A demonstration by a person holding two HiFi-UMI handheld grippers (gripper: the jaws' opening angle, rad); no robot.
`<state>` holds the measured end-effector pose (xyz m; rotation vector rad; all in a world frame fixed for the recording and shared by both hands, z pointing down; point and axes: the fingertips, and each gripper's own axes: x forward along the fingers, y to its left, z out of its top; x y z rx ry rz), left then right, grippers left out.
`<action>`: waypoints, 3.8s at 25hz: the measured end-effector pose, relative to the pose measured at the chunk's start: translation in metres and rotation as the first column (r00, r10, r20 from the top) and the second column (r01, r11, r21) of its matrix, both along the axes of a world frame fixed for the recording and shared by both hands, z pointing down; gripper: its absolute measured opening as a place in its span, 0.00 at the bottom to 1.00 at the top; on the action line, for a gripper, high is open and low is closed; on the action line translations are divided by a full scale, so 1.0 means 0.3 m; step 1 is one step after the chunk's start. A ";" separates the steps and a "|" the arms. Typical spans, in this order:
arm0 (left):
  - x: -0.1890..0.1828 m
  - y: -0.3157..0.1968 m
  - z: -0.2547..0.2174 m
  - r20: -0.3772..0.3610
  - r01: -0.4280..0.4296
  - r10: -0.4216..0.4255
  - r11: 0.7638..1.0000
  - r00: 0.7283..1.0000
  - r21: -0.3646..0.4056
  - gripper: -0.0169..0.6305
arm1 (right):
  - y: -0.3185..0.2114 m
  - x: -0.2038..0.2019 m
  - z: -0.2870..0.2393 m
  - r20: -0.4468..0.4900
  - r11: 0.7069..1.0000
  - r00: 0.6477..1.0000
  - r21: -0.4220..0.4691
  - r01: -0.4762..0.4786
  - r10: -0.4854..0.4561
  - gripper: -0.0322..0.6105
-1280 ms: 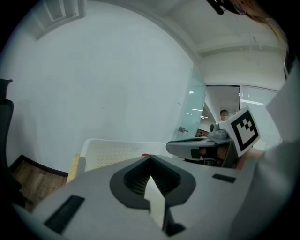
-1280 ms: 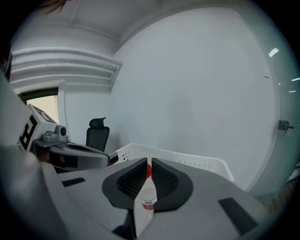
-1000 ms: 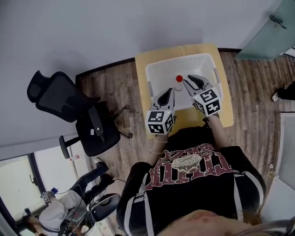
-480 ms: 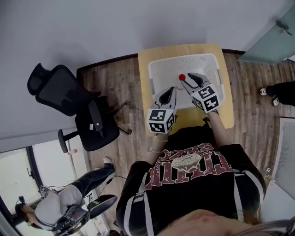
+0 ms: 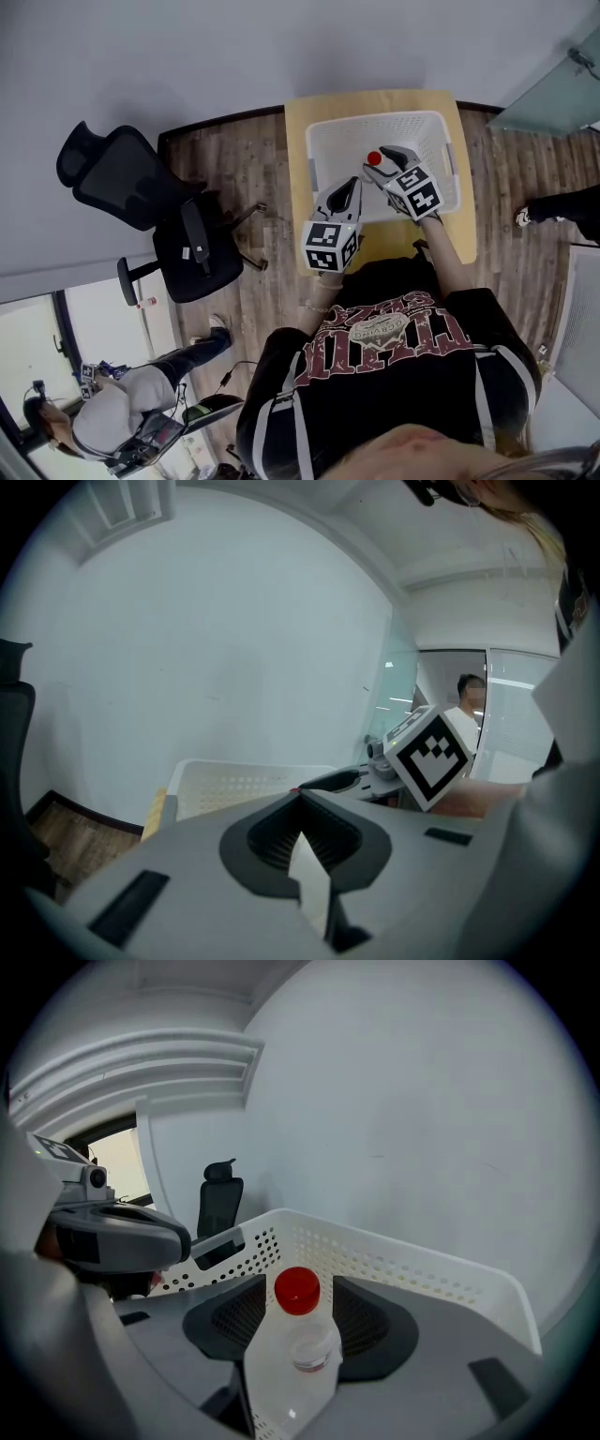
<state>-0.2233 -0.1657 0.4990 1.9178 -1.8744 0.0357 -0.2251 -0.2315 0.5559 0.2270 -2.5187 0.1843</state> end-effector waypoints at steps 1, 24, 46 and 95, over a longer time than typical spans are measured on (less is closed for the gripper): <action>0.001 -0.002 0.002 0.001 0.000 0.000 1.000 1.000 -0.001 0.09 | -0.003 -0.006 0.007 -0.007 1.000 1.000 0.000 0.006 -0.006 0.38; 0.008 -0.016 0.006 0.012 0.018 -0.017 1.000 1.000 -0.009 0.09 | -0.037 -0.059 0.083 -0.034 0.997 0.999 -0.061 0.036 -0.038 0.38; 0.004 -0.012 0.007 0.034 0.013 -0.012 1.000 0.999 -0.017 0.09 | -0.026 0.011 -0.030 0.030 0.999 0.999 0.001 0.035 -0.035 0.35; 0.051 -0.008 0.012 0.097 -0.028 0.031 0.999 0.995 -0.031 0.09 | 0.081 0.273 -0.489 0.205 0.992 0.978 0.130 0.004 -0.031 0.33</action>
